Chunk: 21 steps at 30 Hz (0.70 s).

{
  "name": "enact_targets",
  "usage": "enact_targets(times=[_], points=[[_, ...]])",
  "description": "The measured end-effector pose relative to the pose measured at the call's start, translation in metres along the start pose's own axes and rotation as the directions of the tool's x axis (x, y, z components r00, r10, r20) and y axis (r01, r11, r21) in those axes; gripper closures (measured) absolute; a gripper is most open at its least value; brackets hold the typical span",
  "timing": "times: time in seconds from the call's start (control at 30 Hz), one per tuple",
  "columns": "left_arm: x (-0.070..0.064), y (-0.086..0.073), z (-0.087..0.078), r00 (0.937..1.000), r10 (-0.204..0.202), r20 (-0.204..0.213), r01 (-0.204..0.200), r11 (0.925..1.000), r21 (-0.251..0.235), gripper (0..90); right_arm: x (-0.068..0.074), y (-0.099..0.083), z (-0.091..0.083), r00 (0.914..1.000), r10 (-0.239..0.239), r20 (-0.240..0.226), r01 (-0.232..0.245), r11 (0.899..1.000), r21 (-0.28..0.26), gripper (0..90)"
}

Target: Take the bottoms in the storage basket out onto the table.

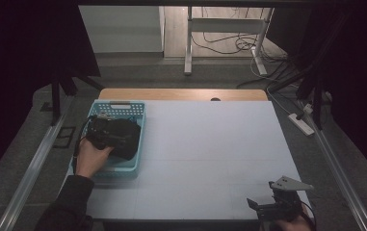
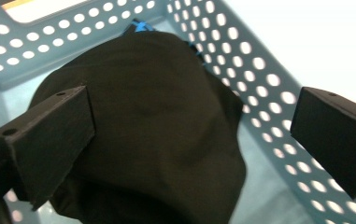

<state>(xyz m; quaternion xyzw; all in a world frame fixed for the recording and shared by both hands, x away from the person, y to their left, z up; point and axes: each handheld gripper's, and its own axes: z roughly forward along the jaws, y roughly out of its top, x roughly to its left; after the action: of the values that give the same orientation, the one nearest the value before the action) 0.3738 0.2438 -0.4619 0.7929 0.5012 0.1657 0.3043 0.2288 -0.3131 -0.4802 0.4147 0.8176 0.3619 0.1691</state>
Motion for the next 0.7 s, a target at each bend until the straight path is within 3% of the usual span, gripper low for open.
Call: enact_targets(times=[0.17, 0.37, 0.7], points=[[0.008, 0.0, 0.007, 0.9994, -0.016, -0.031, 0.017, 0.9996, 0.023, 0.0, 0.0, 0.0, 0.0, 1.0, -0.003, 0.0, 0.003, 1.0, 0.001, 0.2], [0.017, 0.001, 0.017, 0.9982, -0.045, -0.04, 0.047, 0.998, 0.042, 0.0, 0.001, 0.0, 0.0, 0.9999, -0.012, 0.001, 0.012, 1.0, 0.005, 0.5], [0.03, 0.002, 0.039, 0.9966, -0.07, -0.044, 0.075, 0.9888, 0.129, 0.0, 0.001, 0.0, 0.0, 0.9999, -0.013, 0.001, 0.013, 1.0, 0.006, 0.5]])
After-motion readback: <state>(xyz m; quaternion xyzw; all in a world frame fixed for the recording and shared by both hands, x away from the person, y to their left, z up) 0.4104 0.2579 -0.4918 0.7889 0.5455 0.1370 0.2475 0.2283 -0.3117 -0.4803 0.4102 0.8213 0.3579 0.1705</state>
